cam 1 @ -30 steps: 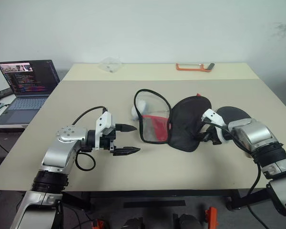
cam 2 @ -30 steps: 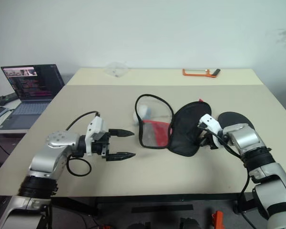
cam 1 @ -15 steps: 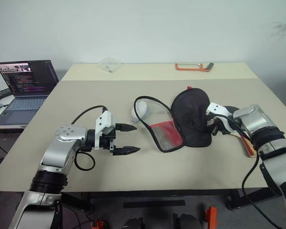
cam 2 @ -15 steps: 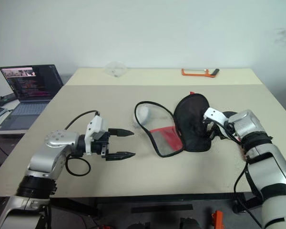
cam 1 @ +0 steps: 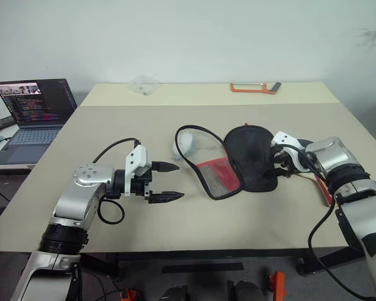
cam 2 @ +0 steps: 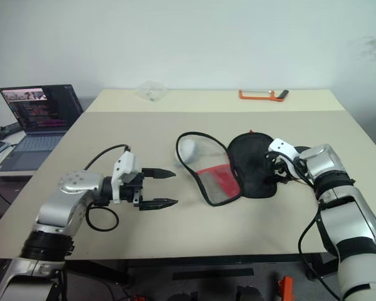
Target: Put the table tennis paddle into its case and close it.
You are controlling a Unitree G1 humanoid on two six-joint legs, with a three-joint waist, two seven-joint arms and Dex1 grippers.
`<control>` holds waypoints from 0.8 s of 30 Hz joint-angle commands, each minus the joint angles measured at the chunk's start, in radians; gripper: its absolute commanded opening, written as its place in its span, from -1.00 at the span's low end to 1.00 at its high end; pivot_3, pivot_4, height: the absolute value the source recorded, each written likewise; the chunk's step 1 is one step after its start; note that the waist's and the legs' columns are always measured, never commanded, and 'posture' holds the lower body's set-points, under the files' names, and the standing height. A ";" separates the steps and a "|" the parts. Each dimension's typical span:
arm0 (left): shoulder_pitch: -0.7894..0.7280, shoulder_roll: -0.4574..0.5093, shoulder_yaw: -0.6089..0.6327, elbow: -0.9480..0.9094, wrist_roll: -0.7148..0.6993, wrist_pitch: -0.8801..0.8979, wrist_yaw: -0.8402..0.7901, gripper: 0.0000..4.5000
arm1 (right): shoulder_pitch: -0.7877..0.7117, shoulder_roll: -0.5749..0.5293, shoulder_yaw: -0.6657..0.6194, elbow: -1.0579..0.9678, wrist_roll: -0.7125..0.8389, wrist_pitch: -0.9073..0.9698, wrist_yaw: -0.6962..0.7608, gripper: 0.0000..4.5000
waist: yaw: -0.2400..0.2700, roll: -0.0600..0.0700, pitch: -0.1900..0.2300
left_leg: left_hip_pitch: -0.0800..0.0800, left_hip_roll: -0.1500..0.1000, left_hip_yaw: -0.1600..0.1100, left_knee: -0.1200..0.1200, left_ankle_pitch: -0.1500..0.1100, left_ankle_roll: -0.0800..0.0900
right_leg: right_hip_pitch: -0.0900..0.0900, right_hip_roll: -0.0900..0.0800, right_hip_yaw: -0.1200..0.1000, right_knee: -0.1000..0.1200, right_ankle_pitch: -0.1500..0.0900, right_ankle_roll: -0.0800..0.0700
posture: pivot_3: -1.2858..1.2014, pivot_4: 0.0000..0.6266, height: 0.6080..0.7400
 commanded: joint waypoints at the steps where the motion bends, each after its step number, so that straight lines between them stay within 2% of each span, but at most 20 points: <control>1: -0.020 -0.001 0.016 -0.043 -0.028 0.005 0.007 1.00 | 0.006 -0.057 -0.088 -0.055 0.032 -0.011 -0.015 0.99 | 0.002 0.000 0.000 | 0.000 0.000 0.000 0.000 0.000 0.000 | 0.000 0.000 0.000 0.000 0.000 0.000 | 0.03 -0.52 1.00; 4: -0.008 0.014 0.015 -0.081 -0.041 0.024 -0.010 1.00 | 0.053 -0.114 -0.177 -0.177 0.086 0.025 -0.009 0.99 | 0.004 0.002 0.001 | -0.001 0.000 0.000 0.000 0.000 0.000 | 0.000 0.000 0.000 0.000 0.000 0.000 | 0.03 -0.52 1.00; 7: 0.001 0.020 0.027 -0.127 -0.076 0.063 -0.011 1.00 | 0.148 -0.170 -0.291 -0.343 0.145 0.117 -0.070 0.99 | 0.005 0.002 0.001 | -0.002 0.000 -0.001 0.000 0.000 0.000 | -0.001 0.000 -0.001 -0.001 0.000 0.000 | 0.03 -0.52 1.00; 12: -0.036 -0.004 0.034 -0.174 -0.124 0.122 0.030 1.00 | 0.363 -0.177 -0.556 -0.631 0.245 0.298 -0.300 0.99 | 0.009 0.002 0.001 | -0.002 0.000 -0.001 0.000 0.000 0.000 | 0.000 0.000 -0.001 -0.002 0.000 0.000 | 0.03 -0.52 1.00; 16: -0.093 -0.043 0.006 -0.173 -0.135 0.142 0.057 1.00 | 0.509 -0.097 -0.763 -0.859 0.305 0.569 -0.517 0.99 | 0.009 0.002 0.001 | -0.002 0.000 0.000 0.001 0.000 0.001 | 0.000 -0.001 0.000 0.000 0.000 0.000 | 0.03 -0.52 1.00; 21: -0.127 -0.050 -0.021 -0.156 -0.120 0.138 0.034 1.00 | 0.635 -0.014 -0.817 -1.069 0.334 0.745 -0.637 0.99 | 0.004 0.004 0.001 | 0.000 0.000 0.002 0.000 0.000 0.001 | 0.000 0.000 0.002 0.002 0.000 0.000 | 0.03 -0.52 1.00; 24: -0.156 -0.055 -0.033 -0.134 -0.116 0.137 0.028 1.00 | 0.710 0.032 -0.786 -1.150 0.331 0.778 -0.686 0.99 | 0.006 0.004 0.001 | 0.000 0.000 0.002 0.001 0.000 0.001 | 0.000 0.000 0.001 0.002 0.000 0.000 | 0.03 -0.52 1.00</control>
